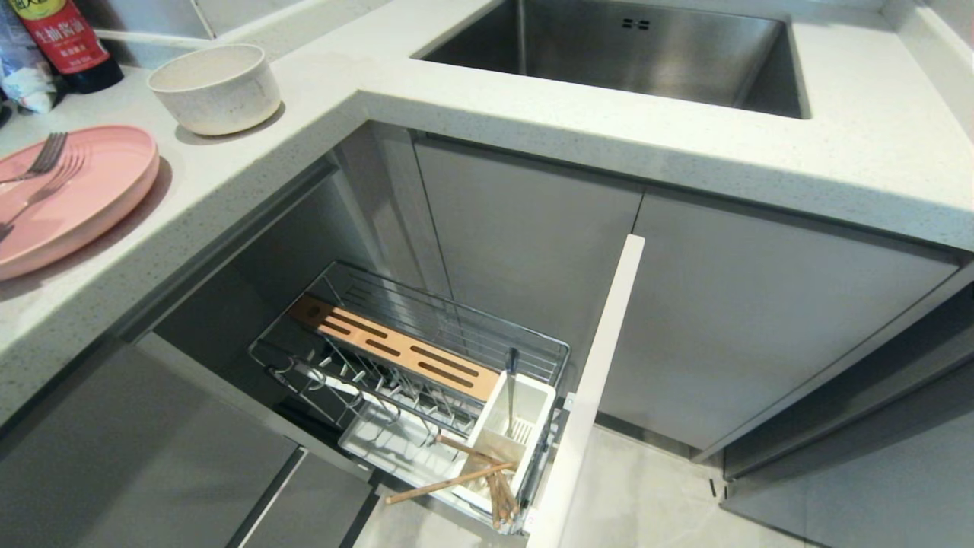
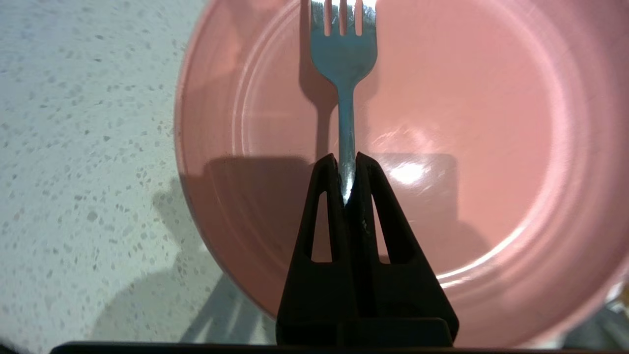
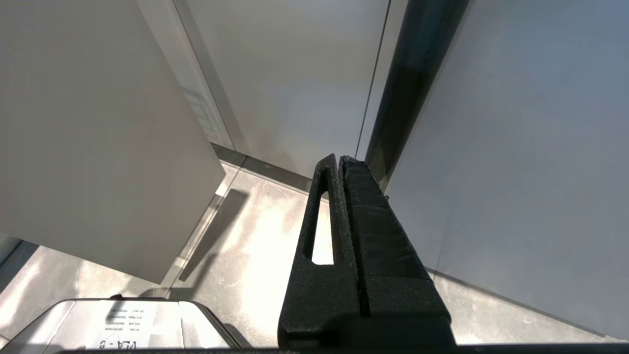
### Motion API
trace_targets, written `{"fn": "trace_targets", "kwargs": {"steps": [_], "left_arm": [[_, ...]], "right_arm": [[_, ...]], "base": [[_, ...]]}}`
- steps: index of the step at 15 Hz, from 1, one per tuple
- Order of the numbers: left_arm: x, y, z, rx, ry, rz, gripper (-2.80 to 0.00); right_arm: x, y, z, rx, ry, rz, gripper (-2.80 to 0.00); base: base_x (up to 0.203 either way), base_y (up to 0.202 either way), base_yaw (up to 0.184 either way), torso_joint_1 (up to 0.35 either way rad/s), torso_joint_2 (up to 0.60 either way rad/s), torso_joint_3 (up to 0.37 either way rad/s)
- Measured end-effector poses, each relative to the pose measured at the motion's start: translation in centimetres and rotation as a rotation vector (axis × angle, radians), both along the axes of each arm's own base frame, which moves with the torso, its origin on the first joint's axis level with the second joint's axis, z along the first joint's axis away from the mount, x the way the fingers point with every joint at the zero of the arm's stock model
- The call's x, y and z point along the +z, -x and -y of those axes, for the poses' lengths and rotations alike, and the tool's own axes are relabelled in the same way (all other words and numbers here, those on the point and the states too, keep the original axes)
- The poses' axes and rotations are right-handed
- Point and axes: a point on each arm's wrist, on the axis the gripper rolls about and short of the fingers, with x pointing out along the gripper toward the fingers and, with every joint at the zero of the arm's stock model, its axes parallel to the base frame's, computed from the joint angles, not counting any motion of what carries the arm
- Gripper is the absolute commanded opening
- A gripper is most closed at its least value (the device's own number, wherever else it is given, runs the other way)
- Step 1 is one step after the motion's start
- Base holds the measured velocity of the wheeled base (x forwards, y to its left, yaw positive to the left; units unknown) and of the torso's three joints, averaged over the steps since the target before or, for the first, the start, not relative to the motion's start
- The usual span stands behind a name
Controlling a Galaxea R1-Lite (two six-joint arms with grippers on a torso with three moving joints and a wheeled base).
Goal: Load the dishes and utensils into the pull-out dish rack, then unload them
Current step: Pick up the fork and place it in the cupboard
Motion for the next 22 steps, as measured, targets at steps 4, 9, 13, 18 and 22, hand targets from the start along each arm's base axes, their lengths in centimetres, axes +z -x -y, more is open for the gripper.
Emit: {"fn": "trace_targets", "kwargs": {"steps": [4, 9, 13, 18, 22], "left_arm": [[2.4, 1.6, 2.0, 0.035, 0.126, 0.119, -2.8], [4.4, 2.8, 6.8, -0.116, 0.378, 0.189, -2.8], [4.5, 3.4, 11.0, -0.326, 0.574, 0.088, -2.8], [2.2, 3.2, 15.9, -0.541, 0.586, -0.138, -2.8], [-2.1, 0.9, 21.4, -0.54, 0.435, -0.341, -2.8]], "right_arm": [[0.0, 0.0, 0.0, 0.0, 0.0, 0.0, -2.8], [0.0, 0.0, 0.0, 0.0, 0.0, 0.0, -2.8], [0.0, 0.0, 0.0, 0.0, 0.0, 0.0, -2.8], [0.0, 0.0, 0.0, 0.0, 0.0, 0.0, -2.8], [0.0, 0.0, 0.0, 0.0, 0.0, 0.0, -2.8]], "base": [[0.0, 0.0, 0.0, 0.0, 0.0, 0.0], [0.0, 0.0, 0.0, 0.0, 0.0, 0.0], [0.0, 0.0, 0.0, 0.0, 0.0, 0.0], [0.0, 0.0, 0.0, 0.0, 0.0, 0.0], [0.0, 0.0, 0.0, 0.0, 0.0, 0.0]]}}
